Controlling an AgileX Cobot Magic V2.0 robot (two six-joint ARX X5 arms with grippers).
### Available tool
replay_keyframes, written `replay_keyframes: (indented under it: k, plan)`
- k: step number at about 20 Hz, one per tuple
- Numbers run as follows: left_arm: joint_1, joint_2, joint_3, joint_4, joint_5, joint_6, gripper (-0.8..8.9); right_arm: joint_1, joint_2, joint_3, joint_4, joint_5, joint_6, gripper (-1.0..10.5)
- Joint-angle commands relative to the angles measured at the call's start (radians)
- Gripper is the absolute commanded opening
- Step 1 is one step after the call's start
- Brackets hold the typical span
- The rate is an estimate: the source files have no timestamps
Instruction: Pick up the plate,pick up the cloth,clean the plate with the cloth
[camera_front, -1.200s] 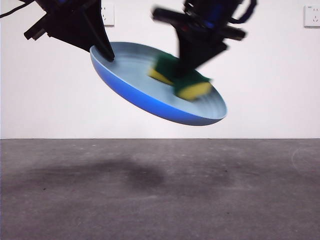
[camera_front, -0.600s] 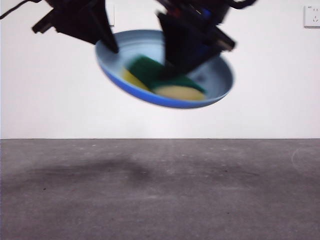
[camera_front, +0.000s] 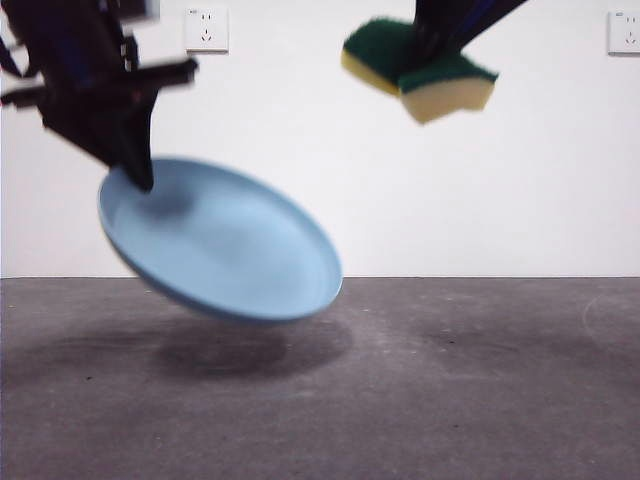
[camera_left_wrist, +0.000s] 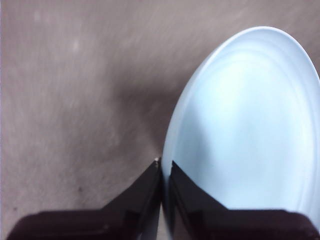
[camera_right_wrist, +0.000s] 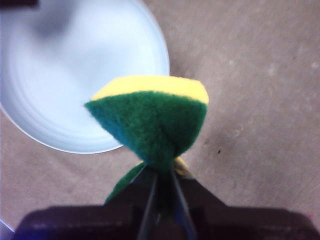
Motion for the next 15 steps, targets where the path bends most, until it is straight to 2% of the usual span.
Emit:
replay_keyframes:
  k: [1, 7, 8, 11, 12, 15]
  plan:
    - [0.029, 0.064, 0.002, 0.018, 0.001, 0.017, -0.09, 0.001, -0.040, -0.008, 0.002, 0.004, 0.015, -0.2]
    - [0.076, 0.246, 0.002, 0.025, 0.012, 0.017, 0.08, 0.000, -0.124, -0.008, 0.002, 0.005, 0.016, -0.2]
    - [0.077, 0.264, 0.002, 0.025, 0.012, 0.017, 0.51, 0.000, -0.126, -0.008, 0.002, 0.005, 0.016, -0.2]
    - [0.077, 0.291, 0.002, 0.029, 0.014, 0.016, 4.54, -0.018, -0.122, -0.008, 0.004, 0.005, 0.032, -0.2]
    - [0.076, 0.290, 0.002, 0.037, 0.014, 0.016, 4.79, -0.028, -0.115, -0.008, 0.010, 0.005, 0.033, -0.2]
    - [0.073, 0.241, 0.002, 0.036, 0.019, 0.012, 4.76, -0.061, -0.072, -0.008, 0.045, 0.003, 0.038, -0.2]
